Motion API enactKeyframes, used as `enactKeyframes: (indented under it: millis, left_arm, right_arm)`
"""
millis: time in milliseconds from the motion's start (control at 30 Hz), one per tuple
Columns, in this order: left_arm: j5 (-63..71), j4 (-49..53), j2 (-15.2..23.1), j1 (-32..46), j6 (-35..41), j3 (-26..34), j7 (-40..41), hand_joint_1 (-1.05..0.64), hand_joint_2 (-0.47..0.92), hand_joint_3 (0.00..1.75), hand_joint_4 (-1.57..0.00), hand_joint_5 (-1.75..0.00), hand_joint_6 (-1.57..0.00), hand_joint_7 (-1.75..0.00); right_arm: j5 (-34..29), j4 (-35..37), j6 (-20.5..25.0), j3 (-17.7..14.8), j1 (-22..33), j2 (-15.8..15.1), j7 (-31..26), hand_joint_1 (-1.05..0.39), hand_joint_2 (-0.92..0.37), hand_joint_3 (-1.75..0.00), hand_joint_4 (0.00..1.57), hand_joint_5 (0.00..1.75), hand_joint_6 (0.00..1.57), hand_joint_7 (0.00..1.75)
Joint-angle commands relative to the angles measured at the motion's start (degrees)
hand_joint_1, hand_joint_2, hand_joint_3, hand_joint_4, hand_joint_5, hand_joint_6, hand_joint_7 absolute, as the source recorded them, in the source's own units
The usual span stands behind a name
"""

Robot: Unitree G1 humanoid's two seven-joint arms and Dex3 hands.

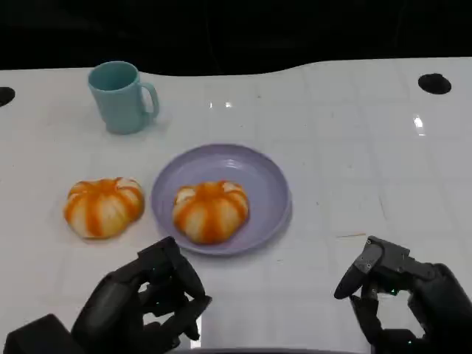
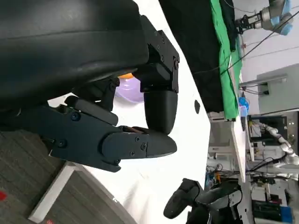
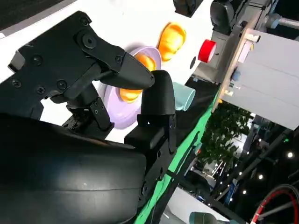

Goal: Grasp the bread from the table and place it into the plate.

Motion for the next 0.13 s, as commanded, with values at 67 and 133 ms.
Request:
enactKeyframes:
  millis: [67, 133]
  left_arm:
    - [-0.3, 1.0, 0.8, -0.1, -1.8, 0.5, -0.8, -0.52, 0.92, 0.38, -0.68, -1.75, -0.47, -1.73]
    - [-0.2, 0.8, 1.0, -0.1, -1.6, 0.5, -0.8, -0.52, 0.92, 0.39, -0.68, -1.75, -0.48, -1.73]
  right_arm:
    - [0.3, 0.5, -0.6, -0.8, -0.1, -0.4, 0.0, -0.22, -0.43, -1.27, 0.91, 1.75, 0.69, 1.56]
    - [-0.1, 0.1, 0.1, -0.9, 0.0, -0.5, -0.1, -0.24, -0.43, -1.27, 0.91, 1.75, 0.69, 1.55]
